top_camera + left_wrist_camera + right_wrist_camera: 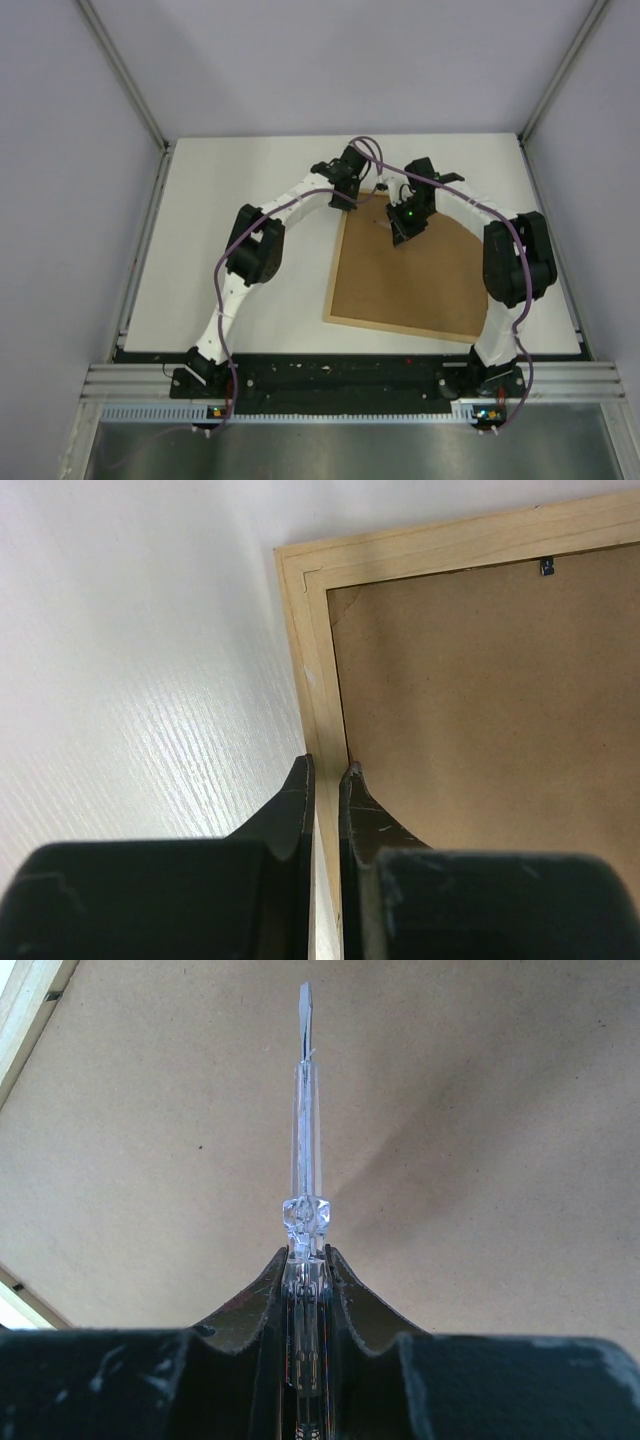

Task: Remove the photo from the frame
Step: Adjust the photo frame at the center of the board.

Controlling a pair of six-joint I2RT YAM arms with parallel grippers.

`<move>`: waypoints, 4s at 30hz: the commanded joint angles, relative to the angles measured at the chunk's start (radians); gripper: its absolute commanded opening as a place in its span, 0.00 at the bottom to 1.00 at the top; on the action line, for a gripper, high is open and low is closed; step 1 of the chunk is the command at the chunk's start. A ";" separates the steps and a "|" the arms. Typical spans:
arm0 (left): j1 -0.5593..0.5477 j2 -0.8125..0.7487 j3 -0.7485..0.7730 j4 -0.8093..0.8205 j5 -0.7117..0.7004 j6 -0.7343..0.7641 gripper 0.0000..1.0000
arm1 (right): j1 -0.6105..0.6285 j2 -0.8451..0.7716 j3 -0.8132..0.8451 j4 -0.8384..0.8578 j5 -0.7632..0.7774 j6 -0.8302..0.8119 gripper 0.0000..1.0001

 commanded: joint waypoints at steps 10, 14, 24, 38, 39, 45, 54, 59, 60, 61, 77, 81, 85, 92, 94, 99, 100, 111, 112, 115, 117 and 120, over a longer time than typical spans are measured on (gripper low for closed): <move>-0.002 -0.013 -0.006 -0.030 0.046 -0.004 0.00 | -0.002 -0.003 0.000 0.038 -0.013 -0.010 0.00; 0.007 -0.019 -0.020 -0.035 0.053 -0.036 0.00 | -0.003 -0.004 0.001 0.038 -0.004 -0.010 0.00; 0.039 -0.051 -0.113 -0.059 0.021 -0.174 0.00 | -0.063 -0.006 0.021 0.066 0.137 0.024 0.00; 0.096 -0.246 -0.185 0.114 0.042 -0.121 0.61 | -0.126 -0.128 0.021 0.021 0.134 0.022 0.00; 0.099 -0.243 -0.169 0.129 0.034 -0.092 0.64 | -0.126 -0.151 0.020 0.014 0.128 0.021 0.00; 0.134 -0.160 -0.084 0.245 0.305 0.145 0.73 | -0.124 -0.266 -0.014 0.012 0.077 0.019 0.00; 0.131 0.024 0.124 0.194 0.598 0.479 0.75 | -0.127 -0.339 -0.052 0.044 0.061 -0.015 0.00; 0.127 0.057 0.146 0.165 0.630 0.639 0.85 | -0.130 -0.358 -0.062 0.046 0.051 -0.019 0.00; 0.122 0.067 0.149 0.163 0.607 0.666 0.86 | -0.129 -0.365 -0.065 0.046 0.048 -0.021 0.00; 0.116 0.074 0.151 0.160 0.578 0.689 0.86 | -0.130 -0.371 -0.069 0.047 0.044 -0.021 0.00; 0.073 0.127 0.145 0.202 0.372 0.835 0.85 | -0.135 -0.428 -0.085 0.049 0.010 -0.016 0.00; 0.071 0.130 0.145 0.185 0.401 0.852 0.78 | -0.137 -0.429 -0.086 0.050 0.004 -0.015 0.00; 0.074 0.128 0.151 0.145 0.464 0.872 0.63 | -0.137 -0.431 -0.086 0.050 0.002 -0.015 0.00; 0.074 0.131 0.161 0.068 0.506 0.926 0.21 | -0.137 -0.440 -0.085 0.050 -0.002 -0.013 0.00; 0.076 0.143 0.180 0.032 0.510 0.950 0.24 | -0.137 -0.441 -0.083 0.050 -0.004 -0.012 0.00; 0.074 0.160 0.204 -0.034 0.507 0.969 0.25 | -0.137 -0.447 -0.082 0.050 -0.005 -0.010 0.00; 0.073 0.162 0.203 -0.050 0.506 0.970 0.24 | -0.137 -0.451 -0.080 0.050 -0.007 -0.010 0.00; 0.100 0.099 0.079 -0.051 0.450 0.936 0.27 | -0.137 -0.447 -0.079 0.049 -0.027 -0.002 0.00; 0.102 0.096 0.077 -0.062 0.463 0.952 0.29 | -0.137 -0.447 -0.077 0.049 -0.025 -0.001 0.00; 0.110 0.111 0.100 -0.080 0.451 0.962 0.33 | -0.137 -0.452 -0.077 0.047 -0.025 0.002 0.00; 0.113 0.133 0.129 -0.117 0.420 0.962 0.33 | -0.137 -0.454 -0.077 0.049 -0.024 0.005 0.00; 0.117 0.139 0.151 -0.136 0.392 0.938 0.33 | -0.137 -0.452 -0.074 0.049 -0.027 0.005 0.00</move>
